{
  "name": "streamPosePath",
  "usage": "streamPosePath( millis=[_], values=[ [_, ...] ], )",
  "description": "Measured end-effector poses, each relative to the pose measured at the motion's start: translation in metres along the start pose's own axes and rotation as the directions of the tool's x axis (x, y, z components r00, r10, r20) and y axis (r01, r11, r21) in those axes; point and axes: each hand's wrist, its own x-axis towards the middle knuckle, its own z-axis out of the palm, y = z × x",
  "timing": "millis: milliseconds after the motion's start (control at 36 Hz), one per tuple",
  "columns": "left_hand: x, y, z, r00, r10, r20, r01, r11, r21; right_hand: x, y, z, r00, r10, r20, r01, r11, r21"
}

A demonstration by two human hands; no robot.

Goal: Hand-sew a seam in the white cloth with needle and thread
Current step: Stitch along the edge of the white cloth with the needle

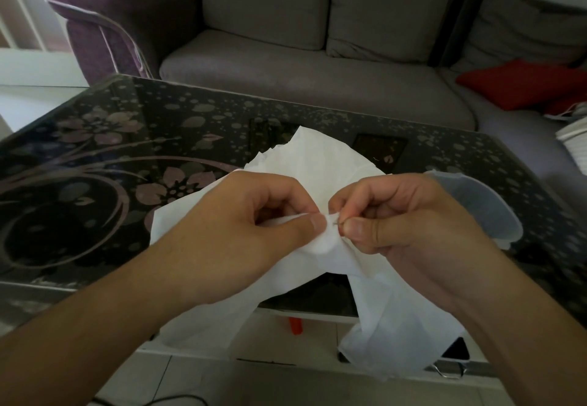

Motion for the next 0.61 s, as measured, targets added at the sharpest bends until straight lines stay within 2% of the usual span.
streamPosePath(
  millis=[194,389,611],
  values=[
    [-0.0010,-0.0009,0.0045,1.000,-0.024,-0.011,0.023,1.000,-0.019,-0.0014,-0.0011,0.0040,1.000,-0.004,0.019,0.004,1.000,0.001],
    [-0.0037,-0.0012,0.0069,0.997,-0.073,-0.011,0.072,0.993,-0.096,-0.0033,0.0011,0.0083,0.999,0.022,-0.039,-0.024,0.999,-0.039],
    [-0.0018,-0.0037,0.0078,0.996,-0.079,-0.031,0.070,0.970,-0.233,-0.0055,-0.0028,0.0064,0.994,0.033,-0.100,-0.054,0.976,-0.213]
  ],
)
